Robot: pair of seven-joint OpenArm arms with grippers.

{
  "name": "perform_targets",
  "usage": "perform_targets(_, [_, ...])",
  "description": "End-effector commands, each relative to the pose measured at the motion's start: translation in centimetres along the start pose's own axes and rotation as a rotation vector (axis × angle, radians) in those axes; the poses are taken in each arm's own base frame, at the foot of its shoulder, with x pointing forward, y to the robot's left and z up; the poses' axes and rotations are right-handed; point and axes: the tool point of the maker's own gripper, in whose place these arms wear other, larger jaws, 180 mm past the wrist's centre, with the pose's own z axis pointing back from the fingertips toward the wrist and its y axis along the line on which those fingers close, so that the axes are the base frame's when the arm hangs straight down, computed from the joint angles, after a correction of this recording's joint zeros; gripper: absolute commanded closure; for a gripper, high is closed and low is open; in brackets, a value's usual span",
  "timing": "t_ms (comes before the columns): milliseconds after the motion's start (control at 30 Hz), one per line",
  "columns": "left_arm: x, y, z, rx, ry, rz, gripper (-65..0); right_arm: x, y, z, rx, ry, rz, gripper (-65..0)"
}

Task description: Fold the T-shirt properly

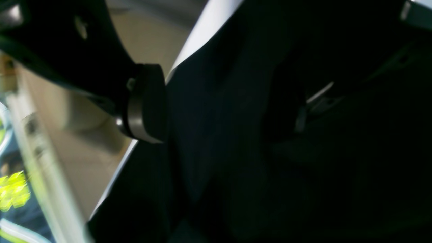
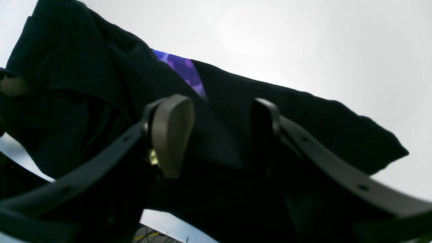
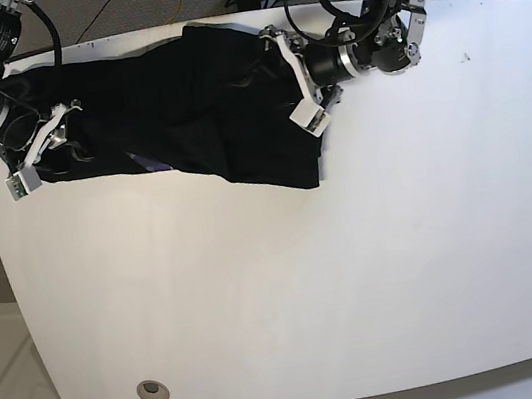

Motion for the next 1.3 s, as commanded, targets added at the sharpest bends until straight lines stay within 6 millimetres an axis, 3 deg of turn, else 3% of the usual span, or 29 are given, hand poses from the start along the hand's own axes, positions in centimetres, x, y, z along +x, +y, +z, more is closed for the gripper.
perform_targets(0, [3.0,-1.5,-1.0,-0.062,-0.106,0.011,-41.1,1.1,-0.1,0.4,-0.005,-0.036,0.025,-30.8])
perform_targets(200, [4.7,-1.1,-1.5,-0.067,-0.151,0.024,-41.2,1.1,-0.3,0.4,-0.009,-0.037,0.021,-31.0])
perform_targets(267, [4.8,-1.1,-2.5,-0.078,-0.147,0.038,-40.8,1.6,0.2,0.5,-0.006,-0.053,0.043,-30.8])
perform_targets(467, [4.7,-0.8,-2.8,-0.073,-0.133,0.027,-40.3,1.4,-0.4,0.6,-0.020,-0.054,0.027,-30.9])
perform_targets(600, [4.0,-0.9,-2.6,-0.065,-0.112,0.012,-39.8,0.6,-2.1,0.9,-0.056,-0.048,-0.014,-30.8])
perform_targets(700, [2.4,-0.5,-1.8,-0.034,-0.083,0.013,-41.1,-1.6,-5.5,1.1,-0.122,-0.003,-0.096,-30.6])
perform_targets(1000, [-0.7,0.9,0.1,0.025,-0.001,-0.007,-41.2,-5.6,-9.7,0.7,-0.153,0.069,-0.249,-34.0])
perform_targets(1267, [-1.5,2.2,0.9,0.067,0.044,-0.043,-41.1,-6.6,-9.7,0.5,-0.149,0.114,-0.262,-36.8])
